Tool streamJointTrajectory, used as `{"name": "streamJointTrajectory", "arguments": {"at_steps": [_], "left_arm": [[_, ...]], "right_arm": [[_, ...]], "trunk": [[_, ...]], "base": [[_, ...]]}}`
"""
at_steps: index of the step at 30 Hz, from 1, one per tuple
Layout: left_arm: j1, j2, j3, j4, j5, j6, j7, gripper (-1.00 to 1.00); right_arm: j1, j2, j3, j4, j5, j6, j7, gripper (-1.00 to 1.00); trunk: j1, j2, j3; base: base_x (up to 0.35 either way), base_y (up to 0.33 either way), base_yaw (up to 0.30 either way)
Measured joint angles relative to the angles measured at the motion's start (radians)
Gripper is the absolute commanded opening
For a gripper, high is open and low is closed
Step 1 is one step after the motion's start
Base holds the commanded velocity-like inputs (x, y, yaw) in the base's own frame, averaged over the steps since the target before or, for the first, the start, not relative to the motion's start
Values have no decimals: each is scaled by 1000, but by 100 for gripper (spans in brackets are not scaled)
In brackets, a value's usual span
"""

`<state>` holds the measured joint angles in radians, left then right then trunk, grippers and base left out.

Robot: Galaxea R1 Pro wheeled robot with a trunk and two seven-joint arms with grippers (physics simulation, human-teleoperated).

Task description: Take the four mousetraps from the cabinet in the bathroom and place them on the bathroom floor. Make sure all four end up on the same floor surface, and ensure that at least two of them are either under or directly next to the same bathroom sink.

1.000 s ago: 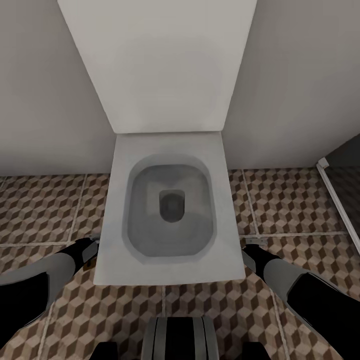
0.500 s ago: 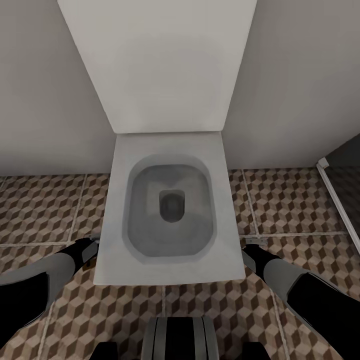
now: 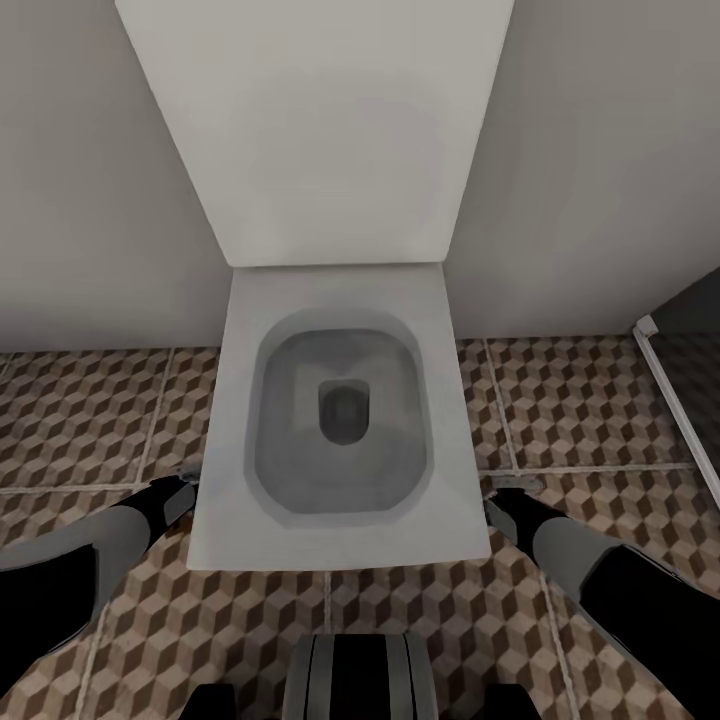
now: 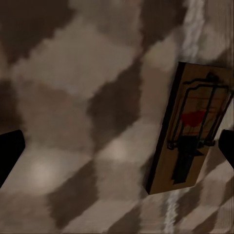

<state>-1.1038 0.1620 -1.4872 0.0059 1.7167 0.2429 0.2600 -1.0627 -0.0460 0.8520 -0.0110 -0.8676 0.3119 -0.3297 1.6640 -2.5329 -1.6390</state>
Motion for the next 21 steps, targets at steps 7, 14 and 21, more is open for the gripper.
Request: {"name": "streamJointTrajectory", "arguments": {"at_steps": [7,14,21], "left_arm": [[0,1,0,11,0,-1,0,-100],[1,1,0,29,0,-1,0,-100],[0,1,-2,30,-1,-9,0,-100]], "right_arm": [[0,-45,-4,-9,-1,1,1,100],[0,-46,-2,-15,0,0,2,100],[0,-45,-1,-16,1,1,3,100]], "trunk": [[0,0,0],[2,-1,-19],[2,-1,-19]], "base": [[0,0,0],[0,0,0],[0,0,0]]}}
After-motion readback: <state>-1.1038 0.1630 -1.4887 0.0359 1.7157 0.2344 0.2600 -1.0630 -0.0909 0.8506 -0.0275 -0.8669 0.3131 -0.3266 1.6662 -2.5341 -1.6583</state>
